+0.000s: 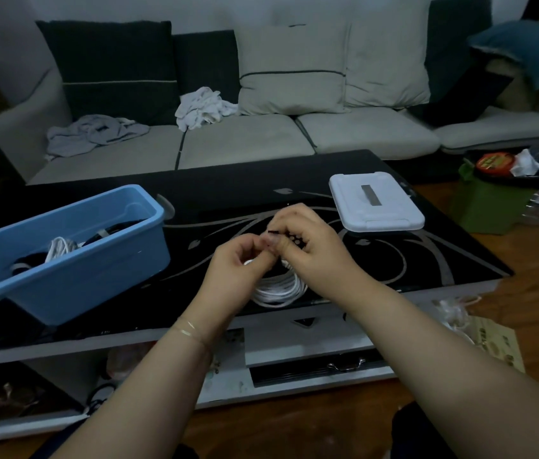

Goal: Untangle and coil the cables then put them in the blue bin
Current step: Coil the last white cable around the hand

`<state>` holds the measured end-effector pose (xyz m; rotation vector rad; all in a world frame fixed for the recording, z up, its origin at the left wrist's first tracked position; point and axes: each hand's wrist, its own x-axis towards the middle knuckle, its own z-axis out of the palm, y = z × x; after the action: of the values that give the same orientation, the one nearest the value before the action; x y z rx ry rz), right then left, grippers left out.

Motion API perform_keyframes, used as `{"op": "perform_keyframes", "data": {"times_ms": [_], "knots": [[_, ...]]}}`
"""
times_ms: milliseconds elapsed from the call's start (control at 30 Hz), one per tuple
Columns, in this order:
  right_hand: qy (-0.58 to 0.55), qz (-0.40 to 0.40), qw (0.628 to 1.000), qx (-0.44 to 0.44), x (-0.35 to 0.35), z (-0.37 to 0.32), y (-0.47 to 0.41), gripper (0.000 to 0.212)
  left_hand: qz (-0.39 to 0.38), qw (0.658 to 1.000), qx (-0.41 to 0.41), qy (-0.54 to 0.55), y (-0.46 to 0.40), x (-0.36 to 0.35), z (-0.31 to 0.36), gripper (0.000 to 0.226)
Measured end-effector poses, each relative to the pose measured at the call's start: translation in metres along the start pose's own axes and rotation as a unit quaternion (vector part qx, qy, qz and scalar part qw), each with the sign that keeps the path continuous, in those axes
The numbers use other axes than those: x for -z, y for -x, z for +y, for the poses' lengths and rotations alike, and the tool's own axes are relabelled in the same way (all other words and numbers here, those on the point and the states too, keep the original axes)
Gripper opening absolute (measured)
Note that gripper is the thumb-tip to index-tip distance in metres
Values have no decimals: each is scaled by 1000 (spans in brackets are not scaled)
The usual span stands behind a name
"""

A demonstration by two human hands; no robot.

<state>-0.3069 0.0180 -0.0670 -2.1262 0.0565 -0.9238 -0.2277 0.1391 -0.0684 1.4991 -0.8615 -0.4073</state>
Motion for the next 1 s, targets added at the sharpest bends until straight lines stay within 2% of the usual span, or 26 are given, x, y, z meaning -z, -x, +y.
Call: {"op": "perform_keyframes", "data": {"times_ms": [67, 133, 433, 600, 767, 1000], "knots": [[-26, -72, 992, -105, 2, 1, 1, 28, 25, 999, 10, 19, -1, 3, 0, 22], [-12, -109, 981, -162, 1, 3, 3, 34, 45, 998, 19, 25, -1, 6, -2, 24], [97, -146, 980, -93, -5, -8, 8, 38, 62, 996, 55, 16, -3, 15, -10, 23], [61, -123, 986, -98, -6, -9, 5, 37, 70, 992, 72, 71, -2, 14, -8, 23], [-2, -118, 982, -149, -4, -11, 0, 39, 79, 976, 120, 167, -3, 12, -6, 13], [-59, -81, 975, -196, -4, -11, -4, 38, 65, 969, 133, 199, -4, 9, -6, 14]]}}
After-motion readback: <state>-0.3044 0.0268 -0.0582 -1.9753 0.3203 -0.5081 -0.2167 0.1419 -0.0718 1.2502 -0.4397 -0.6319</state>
